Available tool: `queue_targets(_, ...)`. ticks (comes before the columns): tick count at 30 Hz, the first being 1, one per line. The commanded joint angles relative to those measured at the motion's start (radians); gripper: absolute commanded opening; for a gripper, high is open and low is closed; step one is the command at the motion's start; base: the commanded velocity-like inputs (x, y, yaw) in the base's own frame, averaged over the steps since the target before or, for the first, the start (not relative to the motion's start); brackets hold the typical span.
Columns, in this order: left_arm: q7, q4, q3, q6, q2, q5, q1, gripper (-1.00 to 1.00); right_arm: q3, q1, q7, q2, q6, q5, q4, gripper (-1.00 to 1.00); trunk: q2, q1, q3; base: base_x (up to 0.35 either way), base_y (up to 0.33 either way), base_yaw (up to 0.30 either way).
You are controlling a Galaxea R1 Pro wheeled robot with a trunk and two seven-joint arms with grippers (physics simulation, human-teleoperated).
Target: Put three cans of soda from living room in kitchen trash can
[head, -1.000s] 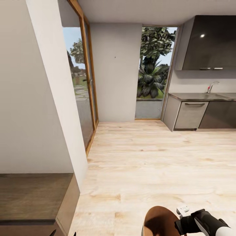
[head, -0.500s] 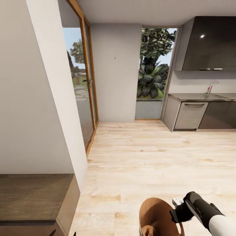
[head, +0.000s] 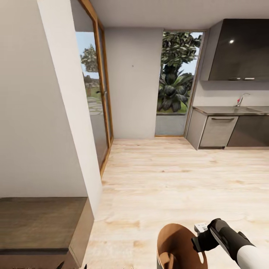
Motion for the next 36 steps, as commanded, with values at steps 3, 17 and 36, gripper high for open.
queue_targets(3,0.0,0.0,0.0,0.0,0.0,0.0,0.0,1.0,-0.003,0.0,0.007,0.004,0.007,-0.022,0.0,-1.0,0.0,0.0,0.0,-0.144,0.237,0.115)
queue_targets(17,0.0,0.0,0.0,0.0,0.0,0.0,0.0,1.0,-0.001,0.003,0.01,0.018,-0.09,-0.023,0.002,-1.0,0.0,0.0,0.0,-0.164,0.185,0.097)
queue_targets(36,0.0,0.0,0.0,0.0,0.0,0.001,0.0,1.0,0.0,0.003,0.007,0.042,-0.089,-0.02,0.001,-1.0,0.0,0.0,0.0,-0.133,0.105,0.001)
